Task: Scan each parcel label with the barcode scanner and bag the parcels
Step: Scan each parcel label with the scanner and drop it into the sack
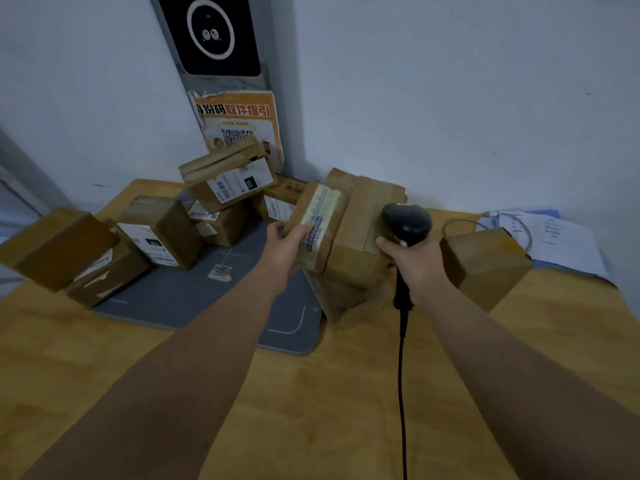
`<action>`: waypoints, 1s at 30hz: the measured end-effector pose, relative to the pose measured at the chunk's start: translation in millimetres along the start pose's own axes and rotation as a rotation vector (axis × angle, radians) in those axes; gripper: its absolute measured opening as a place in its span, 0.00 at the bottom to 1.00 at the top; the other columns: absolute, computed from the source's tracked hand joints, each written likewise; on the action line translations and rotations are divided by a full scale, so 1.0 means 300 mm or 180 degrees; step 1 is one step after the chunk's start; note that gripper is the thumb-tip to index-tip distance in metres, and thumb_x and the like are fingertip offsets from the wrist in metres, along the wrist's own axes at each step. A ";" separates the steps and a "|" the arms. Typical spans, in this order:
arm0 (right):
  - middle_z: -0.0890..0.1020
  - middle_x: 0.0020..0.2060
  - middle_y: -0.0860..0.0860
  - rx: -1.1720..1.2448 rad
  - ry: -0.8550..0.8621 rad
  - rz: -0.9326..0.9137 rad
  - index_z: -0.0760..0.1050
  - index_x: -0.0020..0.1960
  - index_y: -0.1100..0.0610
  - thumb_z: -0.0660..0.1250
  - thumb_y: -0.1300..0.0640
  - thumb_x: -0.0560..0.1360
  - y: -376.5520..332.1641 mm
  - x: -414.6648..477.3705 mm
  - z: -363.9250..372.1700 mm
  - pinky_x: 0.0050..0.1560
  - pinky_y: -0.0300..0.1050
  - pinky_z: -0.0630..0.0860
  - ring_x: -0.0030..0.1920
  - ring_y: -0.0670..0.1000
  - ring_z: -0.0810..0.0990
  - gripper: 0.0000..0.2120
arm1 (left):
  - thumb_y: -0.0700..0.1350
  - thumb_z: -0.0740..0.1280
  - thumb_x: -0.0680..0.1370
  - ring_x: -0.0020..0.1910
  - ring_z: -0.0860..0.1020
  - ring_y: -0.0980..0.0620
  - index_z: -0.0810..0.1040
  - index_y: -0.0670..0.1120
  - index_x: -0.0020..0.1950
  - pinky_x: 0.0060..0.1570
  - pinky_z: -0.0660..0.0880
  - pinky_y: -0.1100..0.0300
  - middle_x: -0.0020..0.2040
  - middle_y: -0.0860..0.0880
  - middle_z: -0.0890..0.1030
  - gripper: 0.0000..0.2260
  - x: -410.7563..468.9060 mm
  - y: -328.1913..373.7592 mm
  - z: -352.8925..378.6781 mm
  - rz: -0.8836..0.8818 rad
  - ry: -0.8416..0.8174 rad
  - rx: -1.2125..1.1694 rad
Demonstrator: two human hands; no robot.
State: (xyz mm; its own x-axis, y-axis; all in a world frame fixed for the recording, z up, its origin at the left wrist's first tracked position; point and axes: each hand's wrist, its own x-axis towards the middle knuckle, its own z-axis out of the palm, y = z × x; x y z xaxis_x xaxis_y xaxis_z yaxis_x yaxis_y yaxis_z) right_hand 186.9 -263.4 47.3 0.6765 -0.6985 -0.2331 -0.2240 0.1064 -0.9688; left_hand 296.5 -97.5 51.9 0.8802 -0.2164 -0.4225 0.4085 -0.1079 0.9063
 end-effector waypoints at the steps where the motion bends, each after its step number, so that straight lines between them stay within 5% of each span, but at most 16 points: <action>1: 0.82 0.52 0.52 0.0049 -0.0048 -0.0025 0.75 0.60 0.55 0.76 0.58 0.71 0.001 -0.023 -0.007 0.59 0.54 0.78 0.54 0.54 0.80 0.20 | 0.51 0.68 0.77 0.50 0.76 0.53 0.64 0.53 0.67 0.49 0.76 0.53 0.60 0.49 0.74 0.21 -0.017 -0.007 -0.012 0.0040 0.0023 -0.0164; 9: 0.80 0.51 0.47 -0.0173 -0.0492 -0.0565 0.72 0.64 0.57 0.75 0.59 0.71 0.023 -0.394 0.030 0.54 0.33 0.77 0.53 0.44 0.79 0.24 | 0.46 0.67 0.79 0.44 0.77 0.53 0.63 0.54 0.60 0.46 0.74 0.56 0.52 0.50 0.75 0.16 -0.311 -0.143 -0.272 0.0473 0.0063 -0.0865; 13: 0.79 0.48 0.42 -0.0455 -0.0725 -0.0736 0.73 0.63 0.54 0.75 0.60 0.71 0.077 -0.583 0.117 0.42 0.22 0.72 0.46 0.34 0.76 0.23 | 0.45 0.65 0.79 0.60 0.76 0.49 0.64 0.56 0.55 0.60 0.75 0.50 0.63 0.47 0.73 0.12 -0.462 -0.242 -0.452 0.0609 0.0224 -0.0899; 17: 0.81 0.47 0.47 -0.0513 -0.0829 -0.0201 0.74 0.61 0.57 0.74 0.61 0.71 0.159 -0.692 0.206 0.44 0.31 0.75 0.46 0.41 0.79 0.20 | 0.46 0.66 0.79 0.60 0.76 0.48 0.63 0.57 0.54 0.62 0.74 0.47 0.60 0.49 0.75 0.12 -0.552 -0.312 -0.598 0.0455 0.0198 -0.0648; 22: 0.81 0.39 0.53 -0.0838 -0.0840 0.0466 0.78 0.52 0.61 0.73 0.62 0.72 0.345 -0.817 0.261 0.40 0.42 0.75 0.43 0.53 0.80 0.10 | 0.46 0.72 0.75 0.52 0.78 0.51 0.63 0.53 0.58 0.46 0.75 0.59 0.59 0.46 0.75 0.20 -0.635 -0.432 -0.723 0.0575 0.0322 -0.0138; 26: 0.82 0.45 0.54 -0.0985 -0.0567 0.0526 0.77 0.56 0.59 0.74 0.61 0.71 0.478 -0.892 0.266 0.50 0.53 0.80 0.49 0.56 0.82 0.15 | 0.51 0.80 0.65 0.56 0.73 0.54 0.64 0.55 0.58 0.55 0.73 0.59 0.64 0.46 0.66 0.30 -0.664 -0.529 -0.804 0.0935 0.0494 0.0993; 30: 0.80 0.47 0.53 -0.1225 -0.0211 -0.0006 0.73 0.58 0.58 0.72 0.59 0.72 0.460 -0.952 0.264 0.45 0.45 0.73 0.48 0.54 0.79 0.16 | 0.45 0.81 0.65 0.63 0.65 0.50 0.67 0.48 0.62 0.64 0.66 0.59 0.66 0.46 0.60 0.32 -0.681 -0.561 -0.855 0.1724 0.0829 0.2110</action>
State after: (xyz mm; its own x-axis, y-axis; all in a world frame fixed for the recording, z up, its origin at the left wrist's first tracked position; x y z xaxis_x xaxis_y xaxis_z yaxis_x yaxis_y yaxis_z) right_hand 18.4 6.9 -26.4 0.7182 -0.6499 -0.2486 -0.4610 -0.1768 -0.8696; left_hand 109.9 213.9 -12.8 0.9717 -0.1820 0.1504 -0.2316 -0.6111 0.7570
